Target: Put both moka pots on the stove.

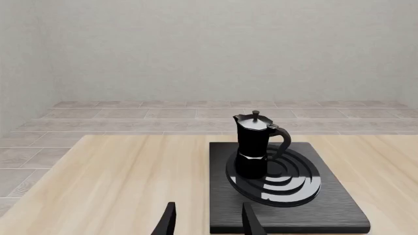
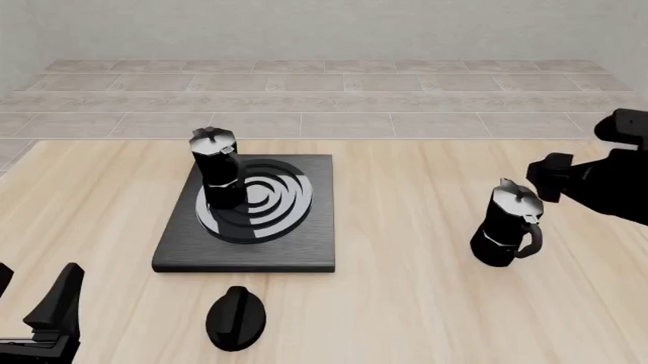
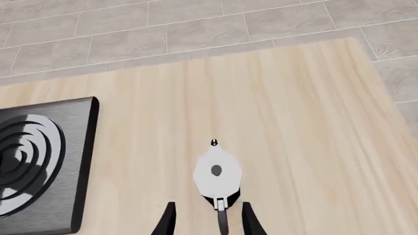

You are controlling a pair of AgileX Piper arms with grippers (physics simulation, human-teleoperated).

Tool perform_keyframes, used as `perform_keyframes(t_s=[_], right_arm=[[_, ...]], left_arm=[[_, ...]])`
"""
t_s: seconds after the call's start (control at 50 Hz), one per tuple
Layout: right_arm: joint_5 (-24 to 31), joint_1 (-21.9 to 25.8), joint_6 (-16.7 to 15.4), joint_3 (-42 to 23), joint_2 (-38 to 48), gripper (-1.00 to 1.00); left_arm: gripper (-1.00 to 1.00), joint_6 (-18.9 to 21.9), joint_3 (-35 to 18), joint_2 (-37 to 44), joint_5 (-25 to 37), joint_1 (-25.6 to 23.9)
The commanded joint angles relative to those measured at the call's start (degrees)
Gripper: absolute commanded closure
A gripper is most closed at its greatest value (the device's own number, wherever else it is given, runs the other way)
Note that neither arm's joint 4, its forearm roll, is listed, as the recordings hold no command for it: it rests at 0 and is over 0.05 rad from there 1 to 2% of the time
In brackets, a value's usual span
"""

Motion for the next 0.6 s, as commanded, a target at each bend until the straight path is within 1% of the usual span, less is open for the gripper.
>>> perform_keyframes(t_s=[0.02,0.42,0.6], right_arm=[[-2.99,-0.52,-0.2,1.23,3.56,-1.0],[-7.62,-1.58,-0.52,4.89,7.91,-1.0],[-8.1,-1.35,-0.34,5.68,8.5,-1.0]], left_arm=[[-1.0,0.0,0.0,0.0,0.0,0.0],[-1.0,0.0,0.0,0.0,0.0,0.0],[-1.0,0.0,0.0,0.01,0.0,0.0]])
